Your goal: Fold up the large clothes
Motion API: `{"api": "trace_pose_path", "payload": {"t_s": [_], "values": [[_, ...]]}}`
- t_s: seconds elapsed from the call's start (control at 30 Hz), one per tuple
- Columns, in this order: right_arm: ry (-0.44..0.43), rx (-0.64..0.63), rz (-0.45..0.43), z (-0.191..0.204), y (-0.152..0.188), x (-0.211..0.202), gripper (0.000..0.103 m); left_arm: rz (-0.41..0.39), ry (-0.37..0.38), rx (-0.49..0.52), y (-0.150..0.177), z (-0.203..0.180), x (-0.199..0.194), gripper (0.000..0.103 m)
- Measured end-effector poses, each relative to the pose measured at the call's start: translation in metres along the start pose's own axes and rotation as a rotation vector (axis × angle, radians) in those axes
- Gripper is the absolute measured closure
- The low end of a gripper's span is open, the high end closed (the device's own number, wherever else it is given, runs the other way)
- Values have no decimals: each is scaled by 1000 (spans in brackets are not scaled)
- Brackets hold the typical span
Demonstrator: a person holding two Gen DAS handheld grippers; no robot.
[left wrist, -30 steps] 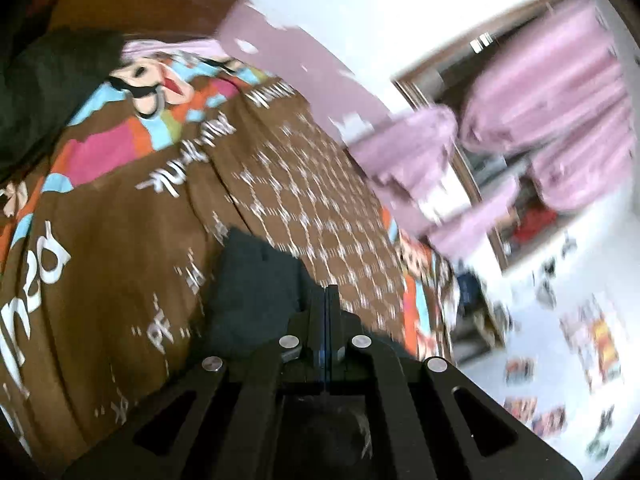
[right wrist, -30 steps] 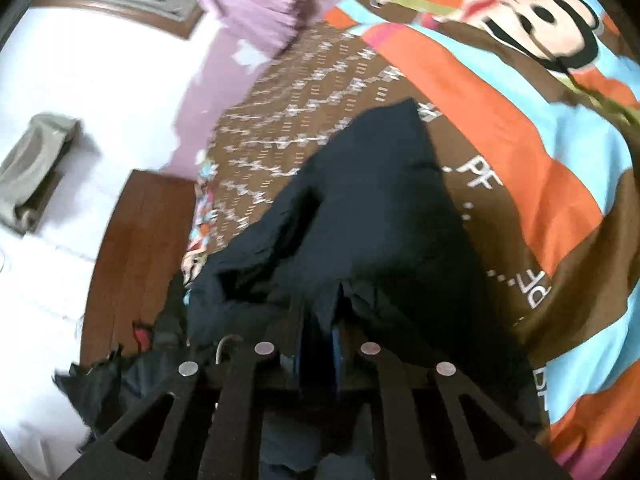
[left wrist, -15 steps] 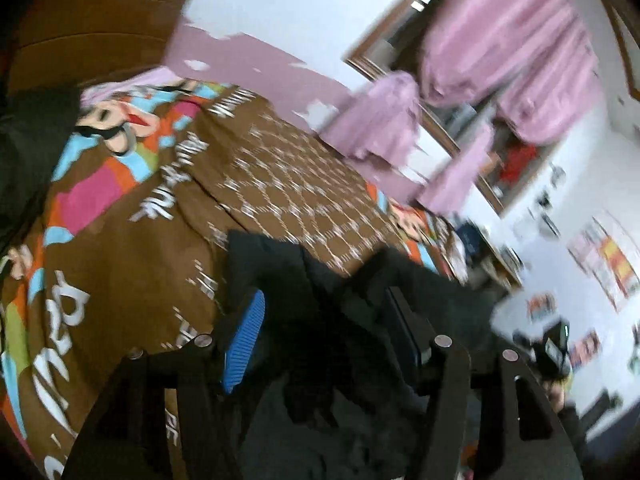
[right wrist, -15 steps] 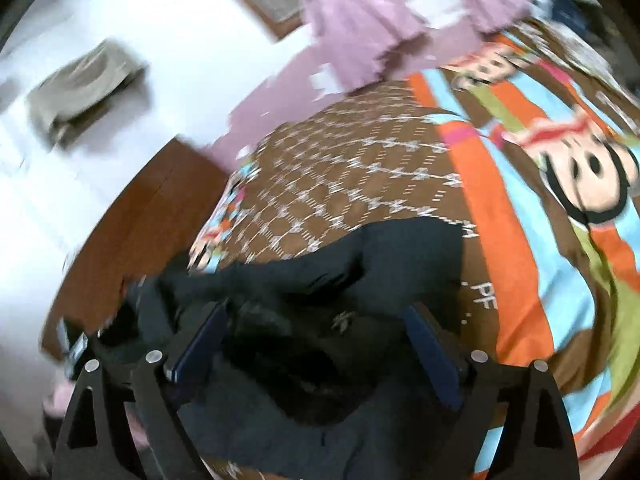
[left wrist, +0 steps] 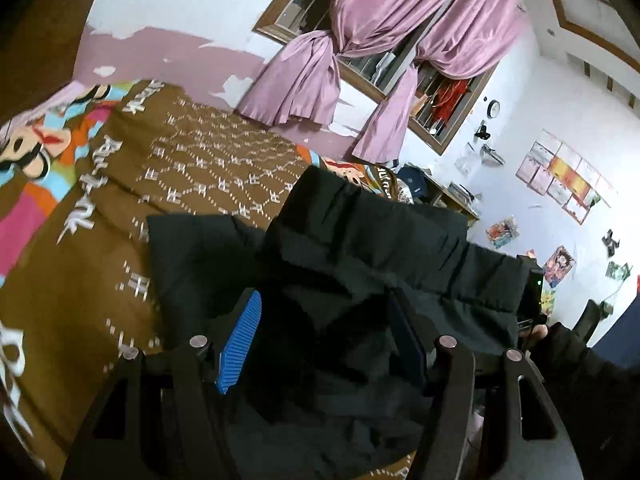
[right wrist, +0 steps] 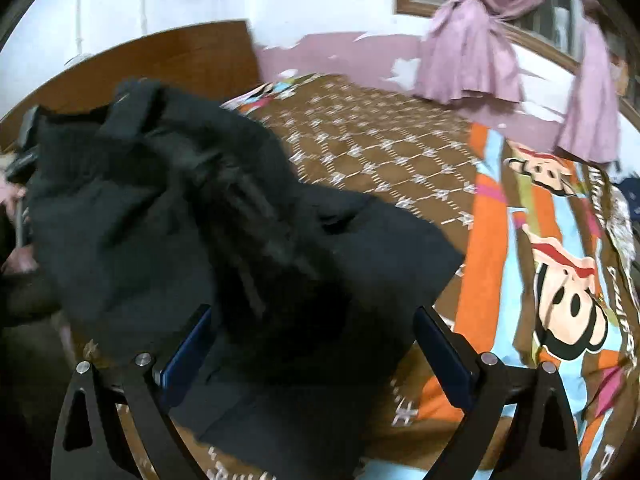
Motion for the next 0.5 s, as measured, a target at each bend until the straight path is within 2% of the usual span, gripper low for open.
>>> {"api": "trace_pose_path", "payload": {"t_s": [0.07,0.13,0.2,0.3,0.33,0.4,0.47,0.5], "values": [[-32,69,-55,-10,-6,1,5,5,-19,-19,-6,1,15,44],[-64,118,-107,-20,-10,1,15,23,-14,-59,-10,5,29,44],[-82,128,-122,-22,-12,1,42,33,40,-98,-14,8,41,44],[-93,124,-132,-19,-15,0,63,61,78,-108,-21,9,53,44],[-95,121,-136,-17,-15,-1,67,63,91,-109,-22,9,57,44],[-93,118,-139,-13,-16,-2,81,38,103,-109,-25,9,57,45],[-86,113,-139,-10,-17,0,85,30,100,-101,-25,8,56,60],[-82,111,-140,-10,-17,1,87,27,74,-87,-25,8,55,78]]}}
Point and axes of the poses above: each gripper's, at about its wrist camera, not at the fingertips, and x roughly the way its jaws point, z to its left, y to its underside, the point moved 5 cm from there along x, roughly the way its jaws point, and after that the axes turned 5 degrees about -y, right-handed, at the moved point
